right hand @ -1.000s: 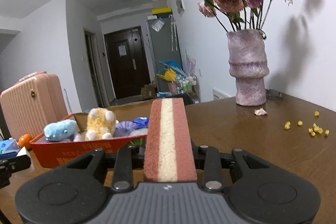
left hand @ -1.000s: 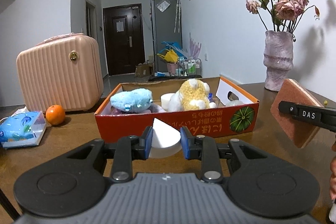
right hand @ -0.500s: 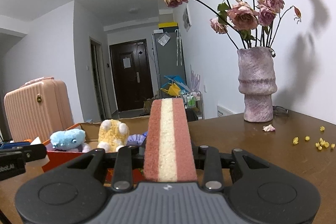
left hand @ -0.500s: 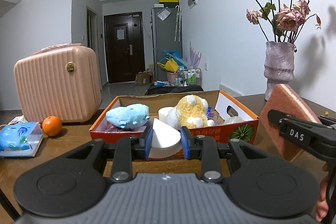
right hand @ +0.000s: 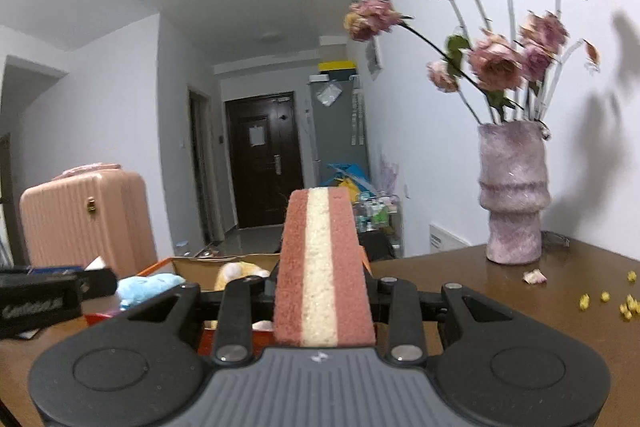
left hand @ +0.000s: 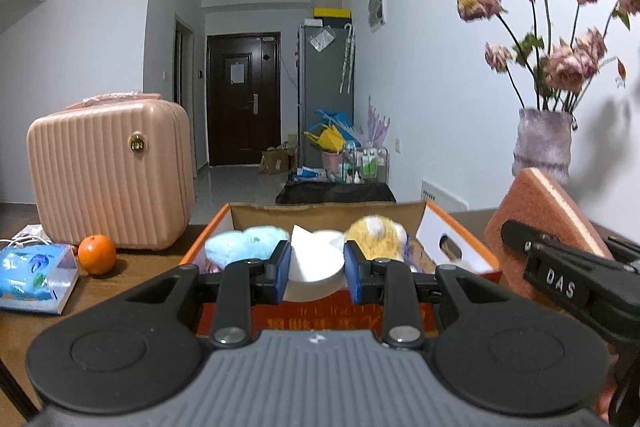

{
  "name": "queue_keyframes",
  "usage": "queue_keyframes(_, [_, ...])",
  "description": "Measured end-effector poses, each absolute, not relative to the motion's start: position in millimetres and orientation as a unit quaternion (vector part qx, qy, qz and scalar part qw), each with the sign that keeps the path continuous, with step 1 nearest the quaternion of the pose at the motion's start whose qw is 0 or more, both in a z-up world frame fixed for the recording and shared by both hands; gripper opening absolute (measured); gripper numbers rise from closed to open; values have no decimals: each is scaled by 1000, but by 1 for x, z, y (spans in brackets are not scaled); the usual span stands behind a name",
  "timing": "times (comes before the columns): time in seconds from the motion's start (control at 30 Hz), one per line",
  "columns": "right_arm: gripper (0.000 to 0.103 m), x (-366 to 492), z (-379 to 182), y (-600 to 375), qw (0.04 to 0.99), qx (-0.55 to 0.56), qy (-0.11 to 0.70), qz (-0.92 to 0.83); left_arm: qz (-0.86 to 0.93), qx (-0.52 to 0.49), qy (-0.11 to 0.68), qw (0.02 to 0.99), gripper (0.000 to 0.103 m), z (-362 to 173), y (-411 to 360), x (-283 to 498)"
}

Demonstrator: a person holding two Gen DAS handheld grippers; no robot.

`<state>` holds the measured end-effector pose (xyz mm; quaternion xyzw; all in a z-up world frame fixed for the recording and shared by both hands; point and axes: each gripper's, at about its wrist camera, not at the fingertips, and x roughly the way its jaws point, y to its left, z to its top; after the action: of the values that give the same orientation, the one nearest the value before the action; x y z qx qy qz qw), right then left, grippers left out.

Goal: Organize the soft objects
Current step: 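Carry the white wedge and pink block in both grippers over the cardboard box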

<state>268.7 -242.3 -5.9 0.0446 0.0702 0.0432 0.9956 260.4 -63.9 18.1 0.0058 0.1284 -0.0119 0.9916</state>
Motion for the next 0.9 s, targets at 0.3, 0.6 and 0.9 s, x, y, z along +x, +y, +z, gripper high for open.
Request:
queue_keyframes(0.3, [31, 275, 17, -228, 994, 19, 83, 70, -11, 0, 126, 992, 29, 37, -63, 270])
queue_keyframes(0.6, [31, 302, 31, -218, 992, 23, 96, 73, -9, -6, 125, 992, 29, 48, -58, 282])
queue_keyframes(0.9, [31, 326, 38, -216, 992, 23, 105, 69, -2, -20, 131, 991, 29, 53, -53, 310])
